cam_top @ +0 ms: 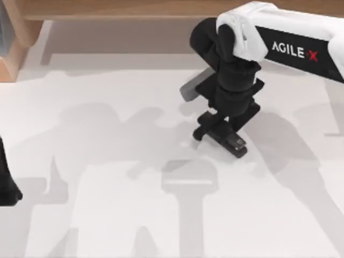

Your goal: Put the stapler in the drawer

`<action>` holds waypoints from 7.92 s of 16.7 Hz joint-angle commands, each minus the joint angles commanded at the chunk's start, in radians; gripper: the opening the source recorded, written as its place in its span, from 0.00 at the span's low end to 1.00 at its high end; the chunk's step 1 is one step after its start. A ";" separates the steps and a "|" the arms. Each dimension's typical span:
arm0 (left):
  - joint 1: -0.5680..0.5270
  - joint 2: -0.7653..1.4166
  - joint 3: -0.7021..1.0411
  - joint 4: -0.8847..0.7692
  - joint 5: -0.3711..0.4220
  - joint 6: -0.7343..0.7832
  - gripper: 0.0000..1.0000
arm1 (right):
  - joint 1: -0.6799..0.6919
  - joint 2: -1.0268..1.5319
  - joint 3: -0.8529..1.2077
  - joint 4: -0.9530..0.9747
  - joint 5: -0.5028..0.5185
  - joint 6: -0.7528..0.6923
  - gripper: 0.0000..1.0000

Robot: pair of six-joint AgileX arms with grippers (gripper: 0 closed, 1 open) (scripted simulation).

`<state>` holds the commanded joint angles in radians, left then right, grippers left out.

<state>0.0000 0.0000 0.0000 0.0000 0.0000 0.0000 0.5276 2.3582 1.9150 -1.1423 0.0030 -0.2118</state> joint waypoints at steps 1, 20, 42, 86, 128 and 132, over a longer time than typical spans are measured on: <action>0.000 0.000 0.000 0.000 0.000 0.000 1.00 | 0.000 -0.007 0.012 -0.015 0.000 0.000 0.00; 0.000 0.000 0.000 0.000 0.000 0.000 1.00 | -0.669 -0.156 0.361 -0.272 0.155 -0.149 0.00; 0.000 0.000 0.000 0.000 0.000 0.000 1.00 | -0.912 0.141 0.639 -0.296 0.021 -0.087 0.00; 0.000 0.000 0.000 0.000 0.000 0.000 1.00 | -0.902 0.230 0.509 -0.244 0.005 -0.154 1.00; 0.000 0.000 0.000 0.000 0.000 0.000 1.00 | -1.275 -0.323 -1.481 2.756 -0.717 -1.340 1.00; 0.000 0.000 0.000 0.000 0.000 0.000 1.00 | -1.266 -0.319 -1.464 2.744 -0.707 -1.340 1.00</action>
<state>0.0000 0.0000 0.0000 0.0000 0.0000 0.0000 -0.7381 2.0390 0.4506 1.6013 -0.7040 -1.5517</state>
